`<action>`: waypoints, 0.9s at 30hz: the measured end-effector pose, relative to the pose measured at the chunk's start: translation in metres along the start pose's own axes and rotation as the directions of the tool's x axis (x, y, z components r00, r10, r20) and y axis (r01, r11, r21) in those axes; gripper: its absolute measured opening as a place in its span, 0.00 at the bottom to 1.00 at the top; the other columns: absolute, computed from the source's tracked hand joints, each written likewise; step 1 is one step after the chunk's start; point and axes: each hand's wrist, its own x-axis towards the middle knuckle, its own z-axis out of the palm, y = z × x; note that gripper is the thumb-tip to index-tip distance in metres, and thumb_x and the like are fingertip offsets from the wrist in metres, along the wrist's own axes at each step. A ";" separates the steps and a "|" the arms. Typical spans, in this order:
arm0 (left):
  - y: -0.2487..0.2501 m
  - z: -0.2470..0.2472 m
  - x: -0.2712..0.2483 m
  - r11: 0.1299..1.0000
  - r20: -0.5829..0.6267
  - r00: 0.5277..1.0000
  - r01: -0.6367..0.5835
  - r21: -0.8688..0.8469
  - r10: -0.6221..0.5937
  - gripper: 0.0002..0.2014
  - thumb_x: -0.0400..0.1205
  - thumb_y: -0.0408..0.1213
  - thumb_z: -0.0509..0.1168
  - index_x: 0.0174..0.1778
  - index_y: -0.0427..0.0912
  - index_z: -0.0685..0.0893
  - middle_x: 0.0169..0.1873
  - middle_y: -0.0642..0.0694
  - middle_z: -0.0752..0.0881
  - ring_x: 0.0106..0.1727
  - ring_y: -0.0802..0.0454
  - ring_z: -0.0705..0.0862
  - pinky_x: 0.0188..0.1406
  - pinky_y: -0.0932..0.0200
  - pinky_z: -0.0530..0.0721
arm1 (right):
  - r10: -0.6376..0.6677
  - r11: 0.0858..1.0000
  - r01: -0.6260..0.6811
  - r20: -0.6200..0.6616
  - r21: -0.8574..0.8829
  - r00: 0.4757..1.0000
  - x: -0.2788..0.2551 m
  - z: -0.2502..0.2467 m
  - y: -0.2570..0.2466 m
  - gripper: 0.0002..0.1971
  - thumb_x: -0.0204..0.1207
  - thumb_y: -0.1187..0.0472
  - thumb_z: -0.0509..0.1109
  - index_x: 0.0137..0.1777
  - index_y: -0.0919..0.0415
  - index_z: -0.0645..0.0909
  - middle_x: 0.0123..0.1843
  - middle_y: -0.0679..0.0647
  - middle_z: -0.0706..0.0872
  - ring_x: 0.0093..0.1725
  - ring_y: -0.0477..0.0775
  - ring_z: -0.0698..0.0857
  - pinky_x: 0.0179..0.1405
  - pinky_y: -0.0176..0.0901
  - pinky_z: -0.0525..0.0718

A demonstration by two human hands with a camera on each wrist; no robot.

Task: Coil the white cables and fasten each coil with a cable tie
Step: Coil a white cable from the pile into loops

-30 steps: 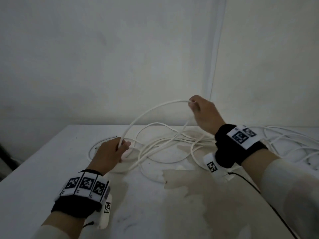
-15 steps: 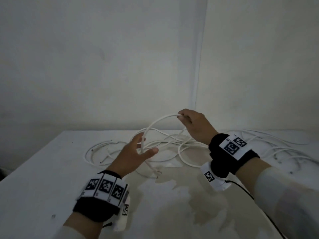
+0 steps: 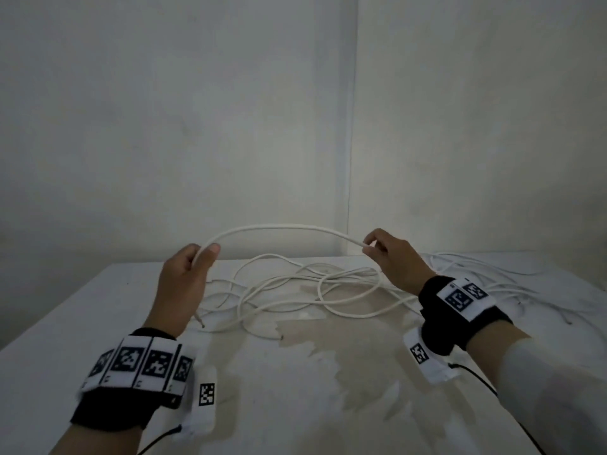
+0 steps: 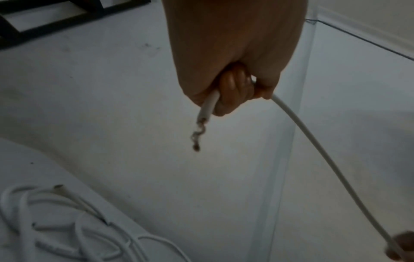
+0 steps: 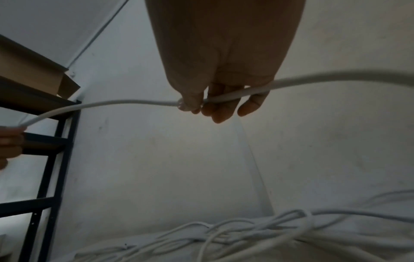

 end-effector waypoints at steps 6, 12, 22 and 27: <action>0.006 -0.004 -0.001 0.962 0.085 0.981 0.187 -0.199 -0.173 0.17 0.85 0.30 0.49 0.31 0.38 0.76 0.13 0.55 0.66 0.12 0.62 0.59 0.14 0.73 0.56 | -0.027 0.958 0.038 0.045 -0.283 0.999 -0.005 0.001 0.017 0.10 0.84 0.59 0.56 0.54 0.63 0.77 0.37 0.51 0.77 0.37 0.57 0.75 0.41 0.45 0.67; 0.022 0.017 -0.011 0.991 0.157 0.988 0.006 -0.133 0.015 0.13 0.87 0.39 0.51 0.48 0.51 0.81 0.22 0.49 0.68 0.17 0.62 0.62 0.15 0.68 0.61 | -0.236 0.767 0.270 0.135 -0.582 0.962 -0.009 0.024 0.008 0.16 0.72 0.54 0.54 0.30 0.57 0.79 0.21 0.50 0.77 0.16 0.53 0.76 0.19 0.38 0.61; 0.008 0.050 -0.008 0.998 0.192 0.980 -0.056 0.007 0.053 0.13 0.86 0.36 0.52 0.52 0.53 0.82 0.27 0.48 0.73 0.22 0.63 0.70 0.24 0.69 0.68 | -0.468 0.715 0.550 0.290 -0.430 0.835 -0.019 0.055 -0.005 0.10 0.74 0.54 0.59 0.38 0.53 0.80 0.30 0.50 0.84 0.24 0.56 0.83 0.20 0.40 0.75; 0.001 0.063 -0.007 0.974 0.261 0.956 -0.176 0.140 0.135 0.11 0.86 0.40 0.53 0.55 0.54 0.81 0.26 0.49 0.73 0.26 0.61 0.71 0.27 0.71 0.69 | -0.570 0.637 0.644 0.304 -0.422 0.763 -0.027 0.056 -0.024 0.14 0.54 0.70 0.82 0.35 0.56 0.82 0.31 0.51 0.81 0.25 0.54 0.80 0.23 0.36 0.72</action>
